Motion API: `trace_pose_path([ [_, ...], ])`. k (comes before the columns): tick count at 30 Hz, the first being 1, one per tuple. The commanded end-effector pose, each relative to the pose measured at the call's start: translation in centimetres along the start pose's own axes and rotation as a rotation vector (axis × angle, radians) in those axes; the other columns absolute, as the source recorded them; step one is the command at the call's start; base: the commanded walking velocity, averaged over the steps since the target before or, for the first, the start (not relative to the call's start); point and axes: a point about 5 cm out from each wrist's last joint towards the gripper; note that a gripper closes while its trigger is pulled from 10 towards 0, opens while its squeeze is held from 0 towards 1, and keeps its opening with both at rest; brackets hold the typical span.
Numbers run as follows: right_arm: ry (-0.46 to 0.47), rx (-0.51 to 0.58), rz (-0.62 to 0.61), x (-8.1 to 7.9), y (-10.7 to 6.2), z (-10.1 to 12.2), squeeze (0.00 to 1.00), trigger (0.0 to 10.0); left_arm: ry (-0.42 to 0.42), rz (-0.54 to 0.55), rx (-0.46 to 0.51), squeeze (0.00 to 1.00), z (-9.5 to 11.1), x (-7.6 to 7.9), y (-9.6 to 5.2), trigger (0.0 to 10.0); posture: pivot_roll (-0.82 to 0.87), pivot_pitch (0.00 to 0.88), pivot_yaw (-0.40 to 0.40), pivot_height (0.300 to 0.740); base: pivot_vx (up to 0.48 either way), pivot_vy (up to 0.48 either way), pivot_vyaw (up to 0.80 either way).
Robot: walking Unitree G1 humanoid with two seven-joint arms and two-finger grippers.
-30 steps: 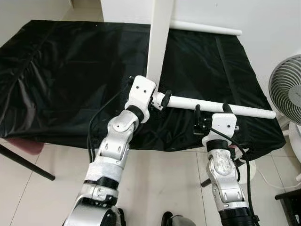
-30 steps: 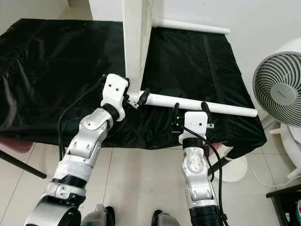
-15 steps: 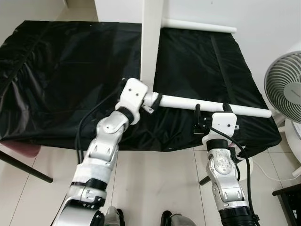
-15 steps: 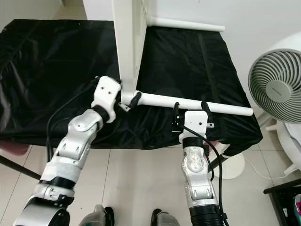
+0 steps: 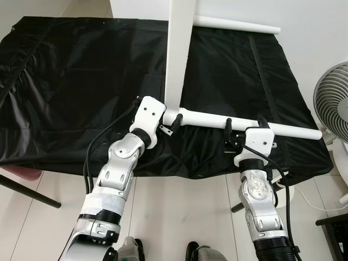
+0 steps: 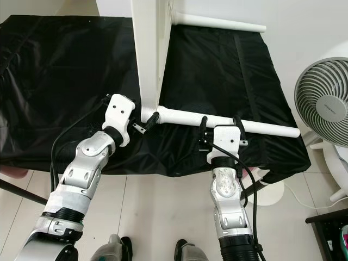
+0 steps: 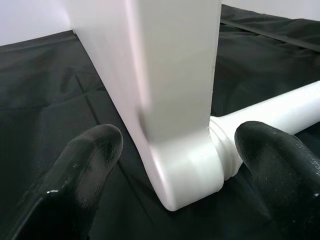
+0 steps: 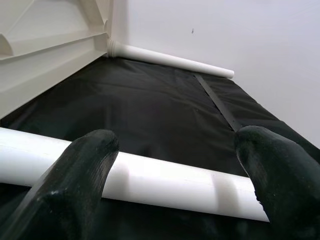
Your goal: Building children table
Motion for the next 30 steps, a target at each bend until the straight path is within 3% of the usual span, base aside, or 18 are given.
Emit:
trace_pose_path([
  [1,-0.01,-0.017,-0.004,0.2,-0.2,-0.3,0.0,10.0,-0.01,0.077,-0.038,0.0,-0.4,-0.3,0.1,10.0,0.07,0.156,0.007,0.74,0.0,0.0,0.0],
  [10,-0.008,-0.017,-0.003,0.0,-0.1,-0.3,0.0,10.0,-0.078,0.159,-0.021,0.0,0.9,-0.7,1.5,10.0,0.07,0.148,0.007,0.74,0.0,0.0,0.0],
  [23,-0.005,-0.016,-0.003,-0.1,-0.2,-0.3,0.0,10.0,-0.125,0.19,-0.006,0.0,2.8,-0.4,3.5,10.0,0.06,0.142,0.016,0.74,0.0,0.0,0.0],
  [30,-0.01,-0.019,-0.015,0.1,-0.2,-0.3,0.0,10.0,-0.22,0.285,-0.006,0.0,4.9,-0.7,4.9,10.0,0.06,0.16,0.016,0.74,0.0,0.0,0.0],
])
Point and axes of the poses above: a point about 5 cm out from each wrist's last joint towards the gripper, its own y axis pointing out of the wrist towards the gripper, its own z axis along the axis of the wrist's last joint, x = y × z, and after that the axes turned 8 degrees about y, right-handed
